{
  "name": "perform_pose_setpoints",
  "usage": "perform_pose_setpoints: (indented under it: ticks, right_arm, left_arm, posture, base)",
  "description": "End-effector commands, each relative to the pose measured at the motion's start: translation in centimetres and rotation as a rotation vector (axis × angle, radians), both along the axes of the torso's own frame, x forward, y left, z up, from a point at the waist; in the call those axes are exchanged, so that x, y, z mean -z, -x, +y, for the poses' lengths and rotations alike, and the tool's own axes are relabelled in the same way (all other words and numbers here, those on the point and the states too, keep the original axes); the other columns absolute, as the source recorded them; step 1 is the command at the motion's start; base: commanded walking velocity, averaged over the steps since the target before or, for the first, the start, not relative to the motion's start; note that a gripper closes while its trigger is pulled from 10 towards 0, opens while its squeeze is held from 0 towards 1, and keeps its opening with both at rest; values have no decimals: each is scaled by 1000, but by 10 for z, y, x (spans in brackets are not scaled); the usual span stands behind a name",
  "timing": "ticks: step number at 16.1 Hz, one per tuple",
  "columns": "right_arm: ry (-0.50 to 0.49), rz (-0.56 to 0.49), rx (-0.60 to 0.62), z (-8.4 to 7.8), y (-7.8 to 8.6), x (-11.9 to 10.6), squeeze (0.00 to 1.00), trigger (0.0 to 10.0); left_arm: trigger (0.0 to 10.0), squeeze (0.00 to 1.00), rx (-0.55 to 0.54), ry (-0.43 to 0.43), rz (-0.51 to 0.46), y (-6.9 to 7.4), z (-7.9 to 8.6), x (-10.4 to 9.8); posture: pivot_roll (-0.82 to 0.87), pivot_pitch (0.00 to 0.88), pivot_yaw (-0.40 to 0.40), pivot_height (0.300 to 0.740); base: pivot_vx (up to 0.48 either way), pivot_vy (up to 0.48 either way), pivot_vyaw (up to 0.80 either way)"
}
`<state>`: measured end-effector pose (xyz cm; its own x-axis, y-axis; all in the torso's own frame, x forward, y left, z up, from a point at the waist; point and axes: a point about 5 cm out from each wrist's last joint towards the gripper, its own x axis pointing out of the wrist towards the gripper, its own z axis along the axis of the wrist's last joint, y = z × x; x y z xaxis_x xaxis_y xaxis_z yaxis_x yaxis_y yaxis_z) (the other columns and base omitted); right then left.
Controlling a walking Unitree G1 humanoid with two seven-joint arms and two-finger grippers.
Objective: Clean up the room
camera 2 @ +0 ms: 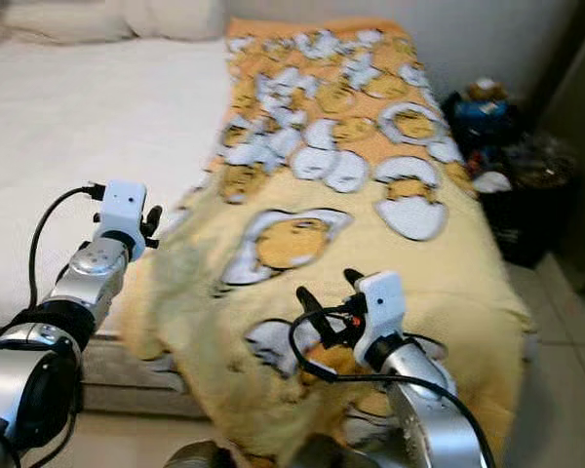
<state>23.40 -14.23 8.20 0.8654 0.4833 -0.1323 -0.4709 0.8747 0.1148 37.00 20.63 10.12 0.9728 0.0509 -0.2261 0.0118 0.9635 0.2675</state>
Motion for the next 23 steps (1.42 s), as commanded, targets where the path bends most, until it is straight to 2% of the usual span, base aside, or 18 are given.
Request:
perform_pose_setpoints:
  ticks: [1, 8, 11, 13, 14, 15, 17, 18, 20, 21, 22, 23]
  right_arm:
    - [-2, -4, -7, 4, -1, 0, 35, 10000]
    - [-17, -2, 17, 4, -2, 2, 35, 10000]
    - [-20, -4, 26, 4, -3, 2, 39, 10000]
    - [-20, -3, 38, 2, -2, 2, 39, 10000]
    - [-20, -2, 38, 1, -2, 2, 35, 10000]
    - [-17, 0, 40, 1, -1, 3, 31, 10000]
    - [-17, 1, 45, -1, -1, 3, 39, 10000]
    - [-17, 5, 46, -1, 0, 4, 35, 10000]
    - [-17, 24, 40, -1, 3, 8, 35, 10000]
    - [-17, 34, 30, 0, 4, 10, 31, 10000]
    - [-15, 37, 27, 0, 4, 11, 35, 10000]
    - [-16, 36, 28, 0, 3, 11, 35, 10000]
  left_arm:
    - [10000, 0, 9, -12, -5, -1, 4, -4]
    - [10000, 0, 79, -46, 26, 0, -7, 2]
    - [10000, 0, 75, -27, 80, 2, -11, 9]
    - [10000, 0, 36, 132, 150, 9, -11, 24]
    - [10000, 0, 32, 159, 168, 11, -11, 28]
    - [10000, 0, 36, 199, 233, 23, -13, 46]
    - [10000, 0, 49, 298, 262, 35, -17, 59]
    - [10000, 0, 68, 313, 256, 38, -18, 61]
    - [10000, 0, 150, 276, 235, 47, -24, 65]
    - [10000, 1000, 206, 284, 215, 54, -34, 68]
    - [10000, 1000, 261, 285, 190, 59, -49, 69]
    - [10000, 1000, 284, 284, 176, 61, -56, 68]
  posture:
    - [-194, 28, 60, 740]
    - [-189, 26, 59, 740]
    - [-193, 34, 65, 740]
    - [-198, 42, 72, 740]
    - [-198, 42, 72, 740]
    - [-199, 47, 75, 740]
    - [-187, 53, 71, 740]
    - [-174, 57, 67, 740]
    - [-162, 61, 64, 740]
    - [-152, 68, 58, 740]
    - [-141, 72, 51, 740]
    - [-140, 72, 49, 740]
  base:
    - [0, 476, 0]
    - [0, 471, 0]
    - [0, 0, 0]
    - [0, 0, 0]
    - [0, 0, 0]
    - [0, 0, 0]
    - [0, 0, 0]
    - [0, 0, 0]
    - [0, 0, 0]
    - [0, 0, 0]
    - [0, 0, 0]
    - [0, 0, 0]
